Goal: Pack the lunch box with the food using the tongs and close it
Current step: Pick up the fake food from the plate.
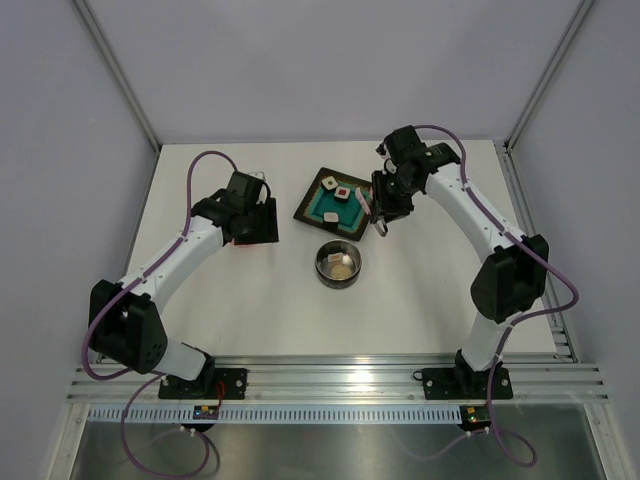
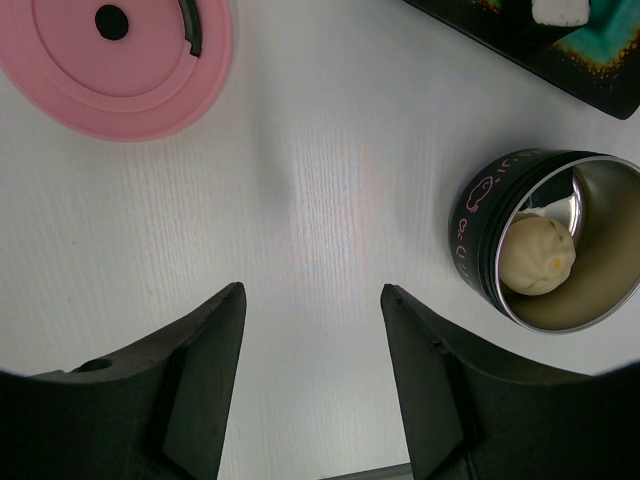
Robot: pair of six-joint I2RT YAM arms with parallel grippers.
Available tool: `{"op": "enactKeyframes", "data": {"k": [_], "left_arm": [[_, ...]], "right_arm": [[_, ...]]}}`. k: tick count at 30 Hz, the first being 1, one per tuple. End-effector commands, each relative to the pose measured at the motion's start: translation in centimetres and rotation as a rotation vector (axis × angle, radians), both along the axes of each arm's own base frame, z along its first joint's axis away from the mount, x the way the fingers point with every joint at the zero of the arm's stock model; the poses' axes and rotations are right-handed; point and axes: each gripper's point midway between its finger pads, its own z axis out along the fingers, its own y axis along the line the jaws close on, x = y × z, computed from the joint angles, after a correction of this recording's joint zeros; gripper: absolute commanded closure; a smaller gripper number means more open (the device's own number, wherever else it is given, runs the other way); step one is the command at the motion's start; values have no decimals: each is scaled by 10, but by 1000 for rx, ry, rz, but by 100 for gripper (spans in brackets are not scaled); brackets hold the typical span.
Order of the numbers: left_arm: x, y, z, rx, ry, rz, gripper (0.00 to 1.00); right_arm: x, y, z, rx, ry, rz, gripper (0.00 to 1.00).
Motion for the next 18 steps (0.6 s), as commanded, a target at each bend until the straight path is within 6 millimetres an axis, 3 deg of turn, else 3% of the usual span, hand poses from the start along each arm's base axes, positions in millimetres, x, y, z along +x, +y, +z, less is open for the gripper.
{"op": "enactKeyframes", "data": {"k": [1, 10, 18], "left_arm": [[5, 1, 15, -19, -65, 10, 39], [2, 4, 15, -15, -70, 8, 39], [1, 8, 17, 1, -82, 13, 39]], "right_arm": [[15, 4, 2, -11, -23, 24, 60], [34, 24, -22, -102, 17, 75, 61], [50, 34, -31, -155, 4, 80, 61]]}}
